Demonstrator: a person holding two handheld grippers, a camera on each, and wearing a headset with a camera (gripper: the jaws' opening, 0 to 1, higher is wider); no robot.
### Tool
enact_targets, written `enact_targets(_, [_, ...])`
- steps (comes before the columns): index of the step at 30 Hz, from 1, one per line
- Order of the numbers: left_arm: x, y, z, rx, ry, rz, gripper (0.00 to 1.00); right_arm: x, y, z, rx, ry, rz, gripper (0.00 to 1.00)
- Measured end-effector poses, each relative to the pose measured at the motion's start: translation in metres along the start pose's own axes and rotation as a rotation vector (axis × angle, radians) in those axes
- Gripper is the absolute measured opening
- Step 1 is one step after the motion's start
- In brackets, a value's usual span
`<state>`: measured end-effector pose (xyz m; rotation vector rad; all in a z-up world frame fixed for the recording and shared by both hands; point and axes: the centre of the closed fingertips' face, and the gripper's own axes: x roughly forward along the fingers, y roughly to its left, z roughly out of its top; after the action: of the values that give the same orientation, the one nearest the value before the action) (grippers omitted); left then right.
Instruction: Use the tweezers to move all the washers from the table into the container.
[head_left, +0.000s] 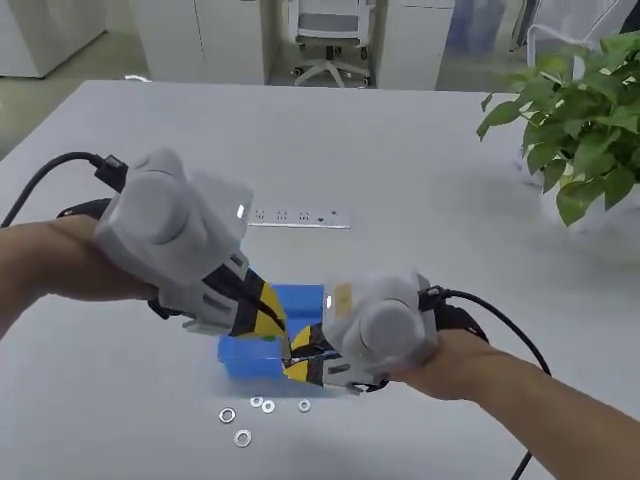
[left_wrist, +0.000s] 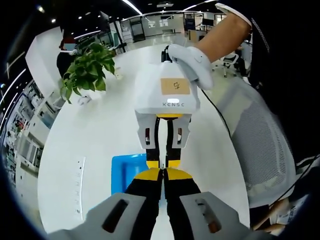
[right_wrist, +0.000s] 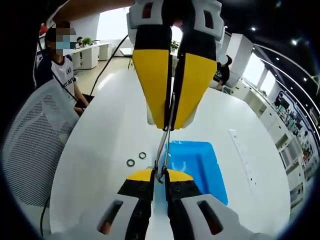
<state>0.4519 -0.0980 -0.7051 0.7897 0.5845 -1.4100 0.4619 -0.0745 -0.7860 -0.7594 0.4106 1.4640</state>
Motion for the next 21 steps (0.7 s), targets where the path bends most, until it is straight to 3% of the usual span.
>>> enact_targets(14, [0.003,0.036,-0.009,0.003,0.003,0.026,0.05,0.009,-0.038,-0.006,0.010,-0.004,-0.015,0.10])
enact_targets(21, [0.012,0.049,-0.020,-0.007,0.005,0.026,0.05,0.018,-0.049,-0.016,0.018,0.002,-0.008,0.10])
